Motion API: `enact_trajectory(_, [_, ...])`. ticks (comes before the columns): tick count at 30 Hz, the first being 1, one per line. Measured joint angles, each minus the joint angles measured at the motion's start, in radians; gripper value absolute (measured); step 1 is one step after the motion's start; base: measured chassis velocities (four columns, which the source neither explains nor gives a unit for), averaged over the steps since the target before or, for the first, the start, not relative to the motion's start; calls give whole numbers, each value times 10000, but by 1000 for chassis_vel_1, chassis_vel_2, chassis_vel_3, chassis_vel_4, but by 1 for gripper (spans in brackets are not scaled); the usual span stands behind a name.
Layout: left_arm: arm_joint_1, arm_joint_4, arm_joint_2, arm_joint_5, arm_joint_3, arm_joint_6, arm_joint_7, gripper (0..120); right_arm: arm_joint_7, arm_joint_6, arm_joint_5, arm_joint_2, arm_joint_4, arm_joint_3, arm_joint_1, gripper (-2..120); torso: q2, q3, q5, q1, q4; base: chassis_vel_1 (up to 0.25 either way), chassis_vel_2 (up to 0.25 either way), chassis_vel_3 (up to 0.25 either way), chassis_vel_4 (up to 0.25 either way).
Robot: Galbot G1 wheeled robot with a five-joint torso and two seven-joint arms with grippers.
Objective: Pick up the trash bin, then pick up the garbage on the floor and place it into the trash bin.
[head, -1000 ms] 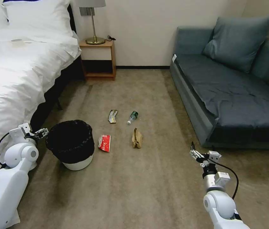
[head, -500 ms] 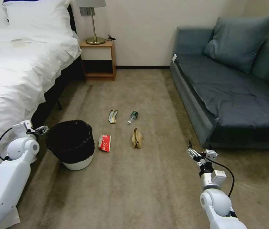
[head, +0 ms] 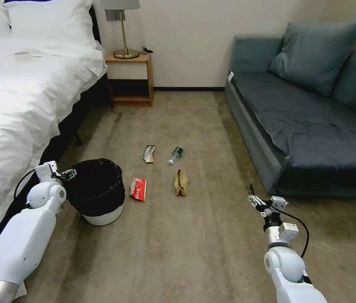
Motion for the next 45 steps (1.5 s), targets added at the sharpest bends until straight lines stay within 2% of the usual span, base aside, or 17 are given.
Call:
enact_trajectory(2, [-213,360,-159,190,201,-90,149,94,-15,22,23,21,-77,-6,99,100,0,0,0,0,0,0,0,0,0])
enact_trajectory(8, [-606,1103,-557,774,393,-167,362,93,-24,63,140,38,-114,-2,196,100,0,0,1,0,-3,0,0,0,0])
enact_trajectory(17, [-463,1215,-629,1042,370,-157,423,93,-16,49,258,34,-127,62,255,100,0,-1,0,0,0,0,0,0,0])
enact_trajectory(25, [-528,1642,-601,1241,160,-297,546,88,-21,49,378,48,-113,58,151,100,0,-1,1,0,-1,0,0,0,0])
enact_trajectory(28, [-566,1741,-642,1312,115,-338,598,81,-39,49,381,57,-64,34,125,100,0,-1,1,0,-2,0,0,0,0])
enact_trajectory(29, [-591,1808,-675,1347,93,-352,631,73,-50,49,389,58,-18,28,118,100,0,-1,2,0,-1,0,0,0,0])
enact_trajectory(30, [-591,1808,-675,1347,93,-352,631,73,-50,49,389,58,-18,28,118,100,0,-1,2,0,-1,0,0,0,0])
enact_trajectory(32, [-654,1993,-796,1525,41,-367,709,64,-92,53,496,58,95,29,115,100,0,-2,5,0,-2,0,0,0,0])
enact_trajectory(33, [-654,1993,-796,1525,41,-367,709,64,-92,53,496,58,95,29,115,100,0,-2,5,0,-2,0,0,0,0])
enact_trajectory(34, [-674,2077,-876,1643,9,-403,737,55,-120,57,600,48,173,34,116,100,0,-2,7,0,0,0,0,0,0])
enact_trajectory(36, [-683,2110,-922,1698,-5,-408,752,52,-140,60,645,41,206,34,118,100,1,-3,11,0,0,0,0,0,0])
enact_trajectory(38, [-692,2159,-1027,1844,-23,-418,769,40,-182,69,738,13,237,41,128,100,1,-5,15,-1,1,0,0,0,0])
enact_trajectory(39, [-692,2159,-1027,1844,-23,-418,769,40,-182,69,738,13,237,41,128,100,1,-5,15,-1,1,0,0,0,0])
enact_trajectory(45, [-786,2162,-1069,1904,95,-418,846,23,-238,99,832,-21,124,53,156,100,2,-3,9,-2,4,0,0,0,0])
